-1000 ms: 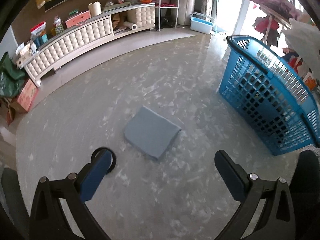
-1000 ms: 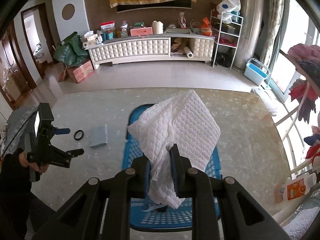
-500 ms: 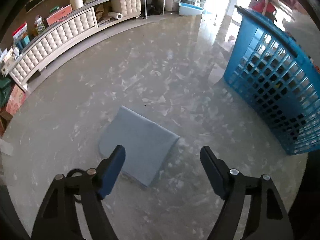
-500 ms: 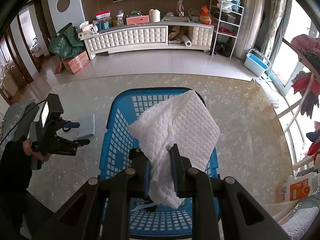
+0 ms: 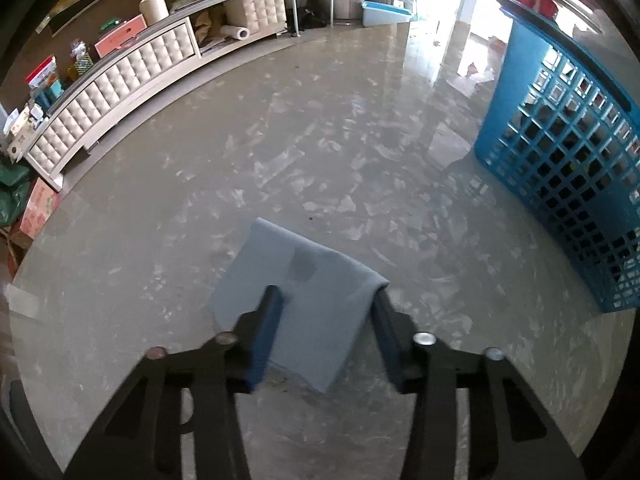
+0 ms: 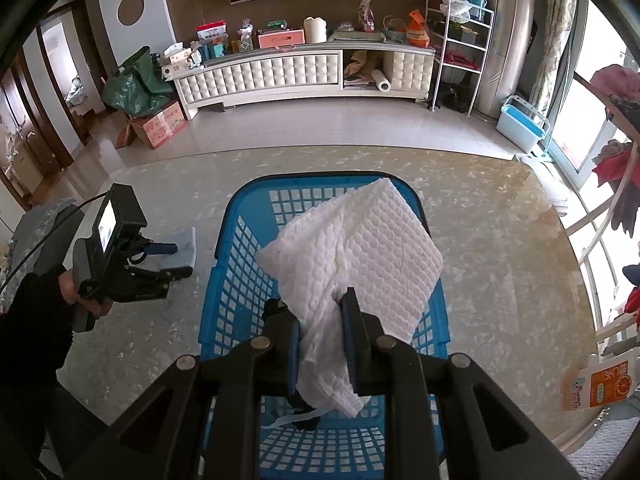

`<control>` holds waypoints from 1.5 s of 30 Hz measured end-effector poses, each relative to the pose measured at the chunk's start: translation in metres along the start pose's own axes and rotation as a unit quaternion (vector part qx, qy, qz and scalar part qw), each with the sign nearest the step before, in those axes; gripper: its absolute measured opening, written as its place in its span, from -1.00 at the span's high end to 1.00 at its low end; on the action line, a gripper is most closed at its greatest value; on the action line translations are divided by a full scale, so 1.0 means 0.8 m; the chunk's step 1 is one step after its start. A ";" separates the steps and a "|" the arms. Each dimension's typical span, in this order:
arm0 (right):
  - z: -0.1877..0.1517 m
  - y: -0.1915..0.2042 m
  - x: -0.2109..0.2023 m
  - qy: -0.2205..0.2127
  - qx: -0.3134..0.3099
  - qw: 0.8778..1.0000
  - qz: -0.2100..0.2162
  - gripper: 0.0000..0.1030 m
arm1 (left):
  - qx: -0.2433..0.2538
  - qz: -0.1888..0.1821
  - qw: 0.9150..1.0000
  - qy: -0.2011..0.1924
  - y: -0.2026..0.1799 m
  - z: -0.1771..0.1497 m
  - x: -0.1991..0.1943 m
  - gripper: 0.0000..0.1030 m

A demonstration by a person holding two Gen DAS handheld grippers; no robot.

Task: Organize soft objects
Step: 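Lower quilted cloth into basket with right tool while left tool grasps blue-grey cloth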

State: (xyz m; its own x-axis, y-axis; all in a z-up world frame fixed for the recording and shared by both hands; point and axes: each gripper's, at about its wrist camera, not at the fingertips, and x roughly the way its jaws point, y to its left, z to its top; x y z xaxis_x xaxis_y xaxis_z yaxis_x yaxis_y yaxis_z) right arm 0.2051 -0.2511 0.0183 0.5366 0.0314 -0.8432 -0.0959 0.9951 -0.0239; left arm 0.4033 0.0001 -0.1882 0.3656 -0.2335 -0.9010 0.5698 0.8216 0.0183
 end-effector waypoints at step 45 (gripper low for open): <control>0.012 0.003 0.062 0.059 -0.044 0.997 -0.033 -0.68 | -0.078 -0.069 0.988 -0.119 -0.008 -0.018 -0.151 0.91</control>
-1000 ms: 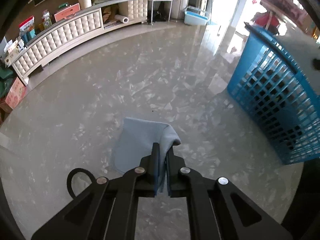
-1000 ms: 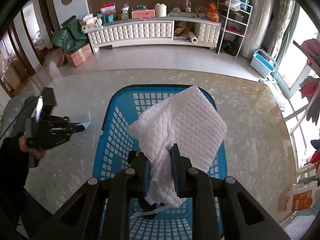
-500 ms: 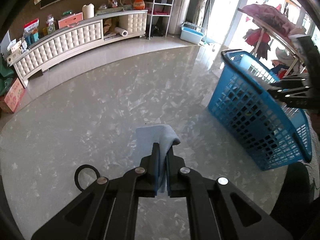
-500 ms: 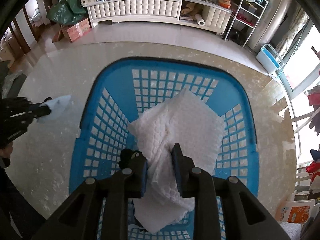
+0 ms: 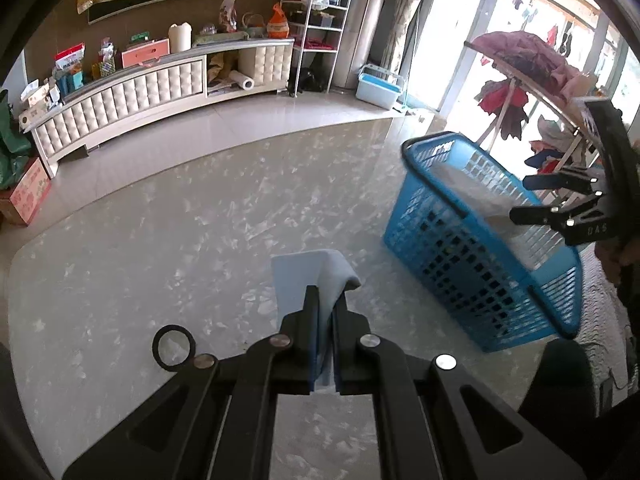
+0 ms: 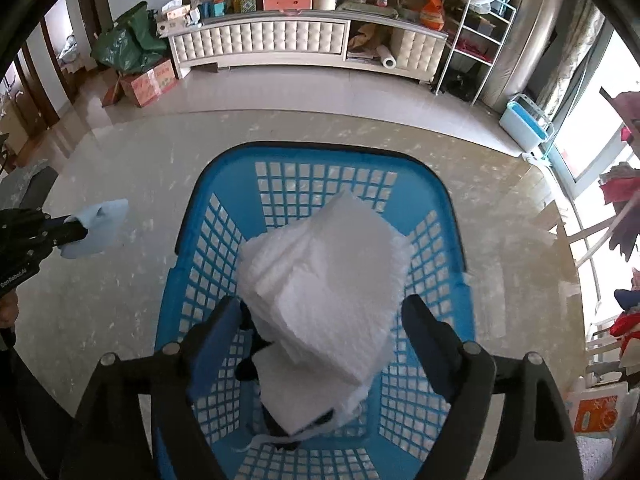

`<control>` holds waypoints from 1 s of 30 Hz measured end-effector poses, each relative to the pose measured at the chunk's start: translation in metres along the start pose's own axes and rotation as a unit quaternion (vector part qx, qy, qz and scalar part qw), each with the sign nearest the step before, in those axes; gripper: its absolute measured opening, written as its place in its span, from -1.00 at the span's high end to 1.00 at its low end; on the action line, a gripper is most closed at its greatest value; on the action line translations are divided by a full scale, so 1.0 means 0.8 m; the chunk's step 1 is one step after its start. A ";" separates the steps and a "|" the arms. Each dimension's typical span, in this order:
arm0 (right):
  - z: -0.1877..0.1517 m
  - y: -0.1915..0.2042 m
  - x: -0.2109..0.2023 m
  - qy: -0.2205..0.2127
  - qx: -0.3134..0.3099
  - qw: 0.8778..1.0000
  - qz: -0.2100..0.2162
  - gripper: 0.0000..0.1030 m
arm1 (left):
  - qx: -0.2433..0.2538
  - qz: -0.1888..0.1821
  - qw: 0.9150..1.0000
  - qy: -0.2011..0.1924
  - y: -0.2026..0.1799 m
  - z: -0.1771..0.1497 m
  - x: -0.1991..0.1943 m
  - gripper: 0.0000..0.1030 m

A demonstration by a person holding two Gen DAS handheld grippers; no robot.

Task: Organize soft objects
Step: 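Lower quilted cloth into basket with right tool while left tool grasps blue-grey cloth, then carry the blue-grey cloth into the basket and open the left tool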

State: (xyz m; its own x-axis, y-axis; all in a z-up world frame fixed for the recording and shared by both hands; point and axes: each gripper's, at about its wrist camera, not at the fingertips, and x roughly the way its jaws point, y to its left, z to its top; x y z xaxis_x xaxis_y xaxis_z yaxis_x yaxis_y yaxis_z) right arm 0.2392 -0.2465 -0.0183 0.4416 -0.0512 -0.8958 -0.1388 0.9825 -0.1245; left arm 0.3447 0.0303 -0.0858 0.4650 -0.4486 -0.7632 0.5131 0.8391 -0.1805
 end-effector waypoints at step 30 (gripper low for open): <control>-0.097 -0.078 -0.070 -0.066 0.096 0.993 0.026 -1.00 | 0.122 -0.015 0.992 -0.012 -0.220 0.101 -0.015 0.91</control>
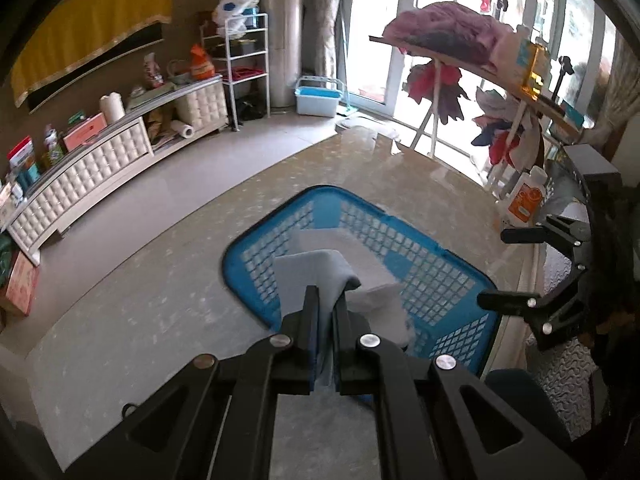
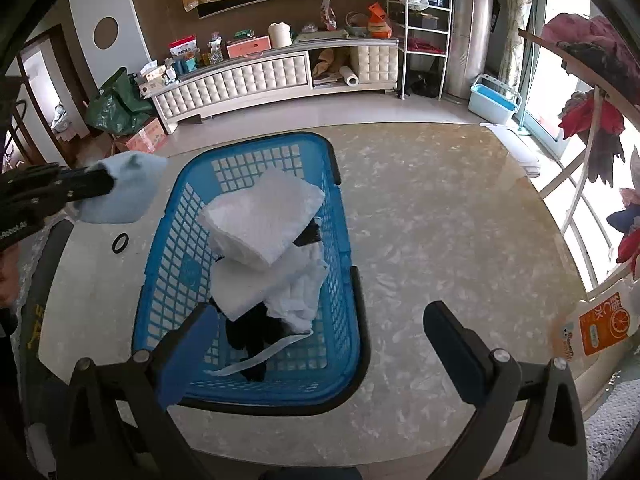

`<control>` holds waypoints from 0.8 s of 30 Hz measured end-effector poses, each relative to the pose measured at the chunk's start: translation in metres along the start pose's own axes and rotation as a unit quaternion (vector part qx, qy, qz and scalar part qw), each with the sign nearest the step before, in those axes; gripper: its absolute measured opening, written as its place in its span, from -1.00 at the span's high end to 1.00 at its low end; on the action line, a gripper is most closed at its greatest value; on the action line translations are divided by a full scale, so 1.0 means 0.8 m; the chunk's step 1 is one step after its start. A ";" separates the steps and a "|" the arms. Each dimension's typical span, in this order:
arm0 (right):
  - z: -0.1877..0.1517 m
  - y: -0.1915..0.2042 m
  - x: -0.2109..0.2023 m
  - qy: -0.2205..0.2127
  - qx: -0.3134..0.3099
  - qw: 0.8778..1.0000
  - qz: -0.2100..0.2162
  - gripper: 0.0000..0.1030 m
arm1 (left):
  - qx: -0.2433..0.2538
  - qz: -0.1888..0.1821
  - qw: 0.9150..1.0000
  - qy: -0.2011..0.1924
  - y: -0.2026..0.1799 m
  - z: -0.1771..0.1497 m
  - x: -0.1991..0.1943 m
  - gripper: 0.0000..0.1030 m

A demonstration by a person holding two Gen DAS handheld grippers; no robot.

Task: Organize soft objects
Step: 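Carry the blue-grey cloth into the basket and open the left tool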

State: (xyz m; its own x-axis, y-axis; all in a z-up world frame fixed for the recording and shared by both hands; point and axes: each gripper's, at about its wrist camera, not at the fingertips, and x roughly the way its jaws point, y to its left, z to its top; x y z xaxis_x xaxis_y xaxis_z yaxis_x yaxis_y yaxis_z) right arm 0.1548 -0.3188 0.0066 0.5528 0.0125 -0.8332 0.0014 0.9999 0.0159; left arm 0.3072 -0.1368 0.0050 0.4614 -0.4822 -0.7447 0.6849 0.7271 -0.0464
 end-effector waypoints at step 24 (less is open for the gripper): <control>-0.021 -0.039 0.014 0.010 0.059 0.998 0.033 -1.00 | 0.047 -0.038 0.991 0.118 -0.074 -0.009 0.139 0.91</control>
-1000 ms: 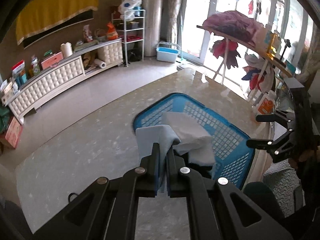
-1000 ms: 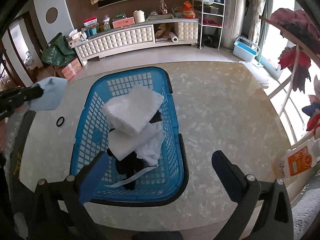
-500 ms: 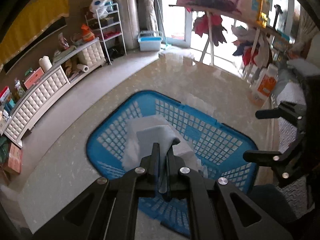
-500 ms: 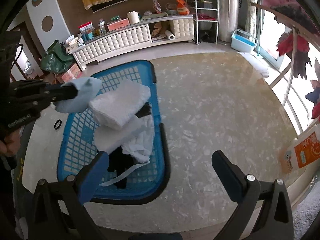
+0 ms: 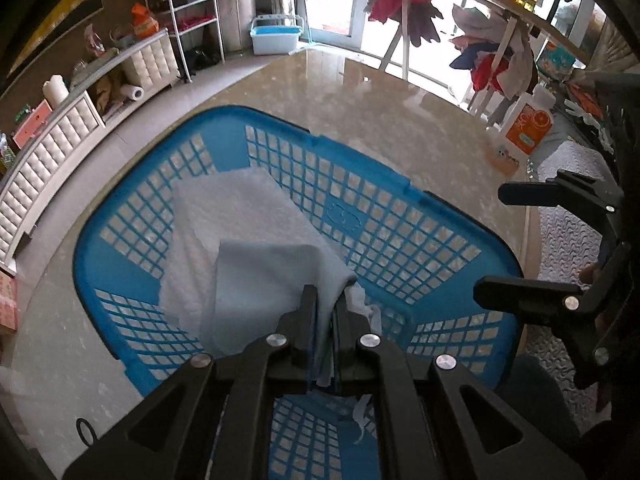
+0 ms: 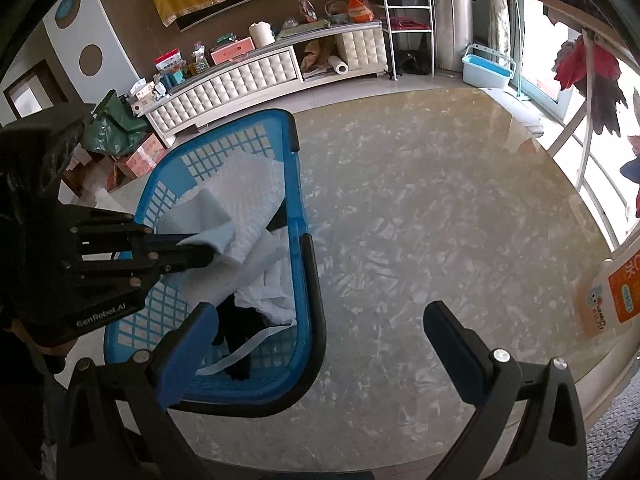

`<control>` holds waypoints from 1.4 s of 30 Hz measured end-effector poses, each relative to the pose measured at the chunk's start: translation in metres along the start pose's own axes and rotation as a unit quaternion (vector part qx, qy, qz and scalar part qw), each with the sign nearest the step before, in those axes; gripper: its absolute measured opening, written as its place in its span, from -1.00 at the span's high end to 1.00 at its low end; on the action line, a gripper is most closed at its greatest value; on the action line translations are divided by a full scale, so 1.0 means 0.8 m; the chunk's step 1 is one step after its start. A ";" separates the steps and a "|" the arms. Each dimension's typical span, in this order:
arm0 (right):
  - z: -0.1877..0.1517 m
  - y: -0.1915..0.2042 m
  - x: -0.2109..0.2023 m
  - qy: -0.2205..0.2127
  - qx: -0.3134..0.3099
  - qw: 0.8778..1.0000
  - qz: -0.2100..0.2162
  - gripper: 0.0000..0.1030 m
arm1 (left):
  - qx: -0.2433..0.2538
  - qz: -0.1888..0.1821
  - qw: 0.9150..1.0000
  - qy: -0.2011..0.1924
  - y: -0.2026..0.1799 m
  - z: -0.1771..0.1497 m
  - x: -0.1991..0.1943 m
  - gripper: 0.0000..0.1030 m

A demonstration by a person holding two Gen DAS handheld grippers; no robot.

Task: Organize soft objects
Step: 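Carry the blue-grey cloth into the basket and open the left tool, then withdraw the left tool and reach the right tool to the black rubber ring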

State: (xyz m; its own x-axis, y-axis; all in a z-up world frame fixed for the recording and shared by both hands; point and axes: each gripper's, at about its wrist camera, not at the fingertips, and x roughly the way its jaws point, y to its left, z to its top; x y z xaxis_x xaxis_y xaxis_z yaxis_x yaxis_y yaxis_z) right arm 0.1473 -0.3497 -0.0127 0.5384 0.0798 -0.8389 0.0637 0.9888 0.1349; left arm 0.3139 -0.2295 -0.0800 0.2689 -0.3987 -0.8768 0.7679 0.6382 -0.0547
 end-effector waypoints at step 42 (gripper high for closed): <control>-0.003 0.118 -0.061 -0.033 -0.060 0.998 0.014 -1.00 | -0.088 0.109 0.984 -0.107 0.011 -0.125 -0.222 -1.00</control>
State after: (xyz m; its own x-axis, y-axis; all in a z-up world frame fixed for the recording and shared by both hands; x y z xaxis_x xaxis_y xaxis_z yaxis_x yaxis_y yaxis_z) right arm 0.1248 -0.2597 0.0397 0.5934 0.1025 -0.7984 -0.0515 0.9947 0.0895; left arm 0.2150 -0.0874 0.0271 0.5461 -0.3577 -0.7575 0.5710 0.8206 0.0241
